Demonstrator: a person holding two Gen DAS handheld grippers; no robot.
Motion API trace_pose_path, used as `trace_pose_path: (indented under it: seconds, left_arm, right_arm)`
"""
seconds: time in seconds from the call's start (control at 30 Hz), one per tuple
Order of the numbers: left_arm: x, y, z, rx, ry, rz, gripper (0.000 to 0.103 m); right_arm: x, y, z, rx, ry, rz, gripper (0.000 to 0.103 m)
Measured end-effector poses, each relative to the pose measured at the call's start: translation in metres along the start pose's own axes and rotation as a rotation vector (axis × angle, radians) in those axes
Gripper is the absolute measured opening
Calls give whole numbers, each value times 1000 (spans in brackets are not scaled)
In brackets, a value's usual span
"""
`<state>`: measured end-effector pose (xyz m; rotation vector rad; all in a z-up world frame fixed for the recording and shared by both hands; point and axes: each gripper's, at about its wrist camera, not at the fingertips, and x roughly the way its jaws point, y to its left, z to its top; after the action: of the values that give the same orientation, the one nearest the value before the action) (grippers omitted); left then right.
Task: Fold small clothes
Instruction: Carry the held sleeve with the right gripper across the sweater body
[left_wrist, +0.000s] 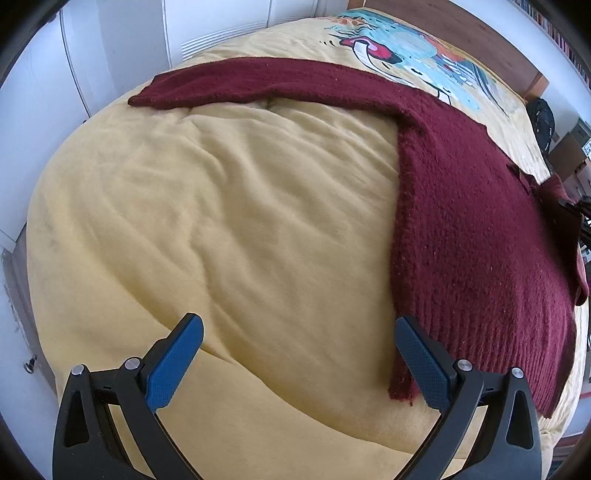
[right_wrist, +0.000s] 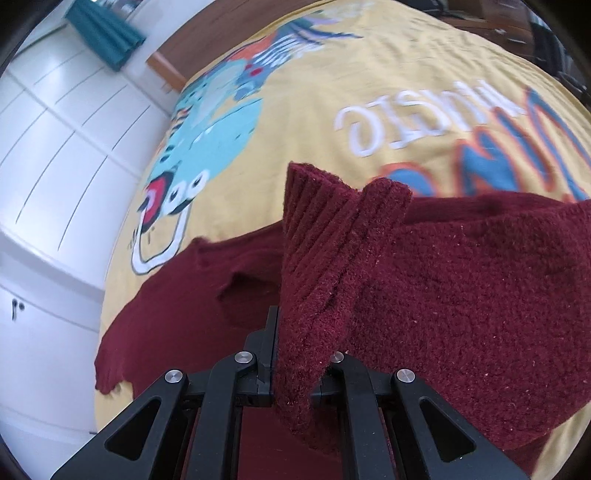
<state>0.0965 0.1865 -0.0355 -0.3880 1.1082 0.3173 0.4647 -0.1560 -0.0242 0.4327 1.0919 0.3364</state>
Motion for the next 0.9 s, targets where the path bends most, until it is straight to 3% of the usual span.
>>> trace_pose_path:
  seconds: [0.27, 0.5, 0.9]
  left_arm:
    - [-14, 6, 8, 13, -33, -19, 102]
    - [-16, 15, 12, 1, -40, -21, 102]
    - [-18, 17, 12, 4, -41, -30, 102]
  right_arm:
    - [40, 73, -22, -79, 53, 58, 9]
    - [65, 114, -45, -145, 102, 98, 9]
    - [102, 156, -89, -285, 169, 27, 14]
